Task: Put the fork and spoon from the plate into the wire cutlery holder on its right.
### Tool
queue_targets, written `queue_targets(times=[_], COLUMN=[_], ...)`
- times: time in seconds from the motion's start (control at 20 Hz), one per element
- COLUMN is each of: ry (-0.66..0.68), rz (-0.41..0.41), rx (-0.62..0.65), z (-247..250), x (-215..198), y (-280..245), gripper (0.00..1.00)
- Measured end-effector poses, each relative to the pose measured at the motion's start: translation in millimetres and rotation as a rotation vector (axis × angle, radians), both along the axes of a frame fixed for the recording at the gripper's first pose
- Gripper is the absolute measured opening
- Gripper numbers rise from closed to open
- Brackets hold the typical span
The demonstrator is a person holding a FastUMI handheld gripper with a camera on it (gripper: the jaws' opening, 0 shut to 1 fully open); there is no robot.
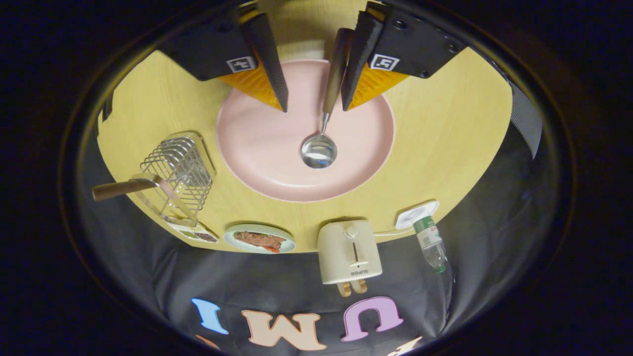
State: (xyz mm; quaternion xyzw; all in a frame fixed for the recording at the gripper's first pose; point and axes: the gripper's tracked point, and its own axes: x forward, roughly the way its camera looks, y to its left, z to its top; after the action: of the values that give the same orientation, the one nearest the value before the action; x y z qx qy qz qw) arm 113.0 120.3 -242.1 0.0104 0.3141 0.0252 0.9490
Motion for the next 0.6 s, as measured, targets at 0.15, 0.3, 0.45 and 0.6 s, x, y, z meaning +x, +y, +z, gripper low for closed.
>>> queue_targets(times=[0.15,0.3,0.45,0.6], ry=[0.015,0.025,0.022,0.007], rz=[-0.009,-0.012,-0.006,-0.012], rx=[-0.010,-0.015,-0.032,-0.048], z=[-5,-5,-4,-1], x=[3,1,-2,0], y=[-6,-7,-8,-14], gripper=[0.30,0.17,0.09,0.04])
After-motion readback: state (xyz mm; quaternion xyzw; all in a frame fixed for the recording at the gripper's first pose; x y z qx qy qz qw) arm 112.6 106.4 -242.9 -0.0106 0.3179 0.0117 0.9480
